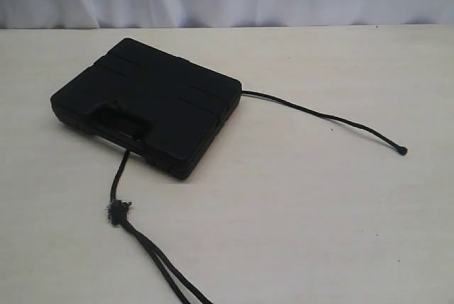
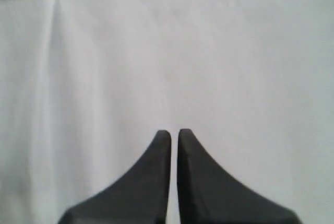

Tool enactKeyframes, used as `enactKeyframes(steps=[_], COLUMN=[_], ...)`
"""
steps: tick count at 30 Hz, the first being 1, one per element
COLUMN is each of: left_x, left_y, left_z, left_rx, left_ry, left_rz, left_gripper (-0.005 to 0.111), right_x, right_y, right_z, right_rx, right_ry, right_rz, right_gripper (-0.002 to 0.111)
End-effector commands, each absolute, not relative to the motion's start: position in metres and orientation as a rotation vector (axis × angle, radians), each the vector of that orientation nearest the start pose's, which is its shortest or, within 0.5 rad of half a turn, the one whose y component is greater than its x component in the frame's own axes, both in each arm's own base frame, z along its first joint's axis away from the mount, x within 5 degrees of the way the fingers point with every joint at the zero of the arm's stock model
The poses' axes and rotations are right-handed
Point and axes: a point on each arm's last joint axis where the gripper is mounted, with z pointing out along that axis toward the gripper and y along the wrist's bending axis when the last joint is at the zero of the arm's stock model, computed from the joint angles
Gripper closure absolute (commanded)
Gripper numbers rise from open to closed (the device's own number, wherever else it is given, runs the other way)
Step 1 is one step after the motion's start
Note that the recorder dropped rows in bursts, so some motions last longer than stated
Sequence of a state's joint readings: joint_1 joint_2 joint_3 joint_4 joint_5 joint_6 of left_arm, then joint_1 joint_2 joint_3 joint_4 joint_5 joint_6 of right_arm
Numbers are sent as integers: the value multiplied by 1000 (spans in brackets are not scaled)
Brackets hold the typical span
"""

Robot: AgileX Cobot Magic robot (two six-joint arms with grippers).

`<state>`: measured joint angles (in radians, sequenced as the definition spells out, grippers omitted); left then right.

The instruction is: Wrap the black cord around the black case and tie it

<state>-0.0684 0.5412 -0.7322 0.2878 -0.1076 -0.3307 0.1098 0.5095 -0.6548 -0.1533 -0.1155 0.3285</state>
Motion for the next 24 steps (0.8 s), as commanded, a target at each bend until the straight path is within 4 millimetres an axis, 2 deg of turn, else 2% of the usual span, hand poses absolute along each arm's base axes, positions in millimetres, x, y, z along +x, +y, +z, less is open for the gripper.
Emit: enactKeyframes(steps=[1, 3, 6, 10, 12, 15, 19, 20, 21, 24], left_x=[160, 177, 202, 215, 221, 234, 251, 263, 269, 288], left_y=[1, -2, -20, -57, -68, -83, -99, -100, -98, -89], left_z=[416, 409, 384, 350, 338, 321, 295, 281, 273, 235], left_rx=[20, 155, 478, 1021, 1178, 1277, 1403, 1432, 1458, 1636], left_ry=[1770, 1994, 2263, 2341, 2336, 2349, 2354, 2373, 2384, 2470], left_rz=[100, 161, 66, -217, -259, -282, -300, -251, -198, -23], left_gripper=[107, 107, 107, 106, 102, 90, 64, 55, 53, 53], right_x=[149, 169, 193, 213, 219, 226, 232, 236, 237, 241], right_y=[9, 12, 18, 28, 35, 44, 53, 55, 55, 55], right_z=[394, 386, 366, 340, 330, 321, 313, 309, 307, 304], right_rx=[16, -3, -80, -236, -306, -420, -498, -515, -518, -559], right_ry=[1666, 1758, 1904, 2060, 2103, 2126, 2132, 2139, 2143, 2144], right_rz=[66, 52, 40, 75, 135, 207, 297, 311, 313, 291], right_gripper=[104, 104, 104, 104, 104, 104, 104, 103, 103, 87])
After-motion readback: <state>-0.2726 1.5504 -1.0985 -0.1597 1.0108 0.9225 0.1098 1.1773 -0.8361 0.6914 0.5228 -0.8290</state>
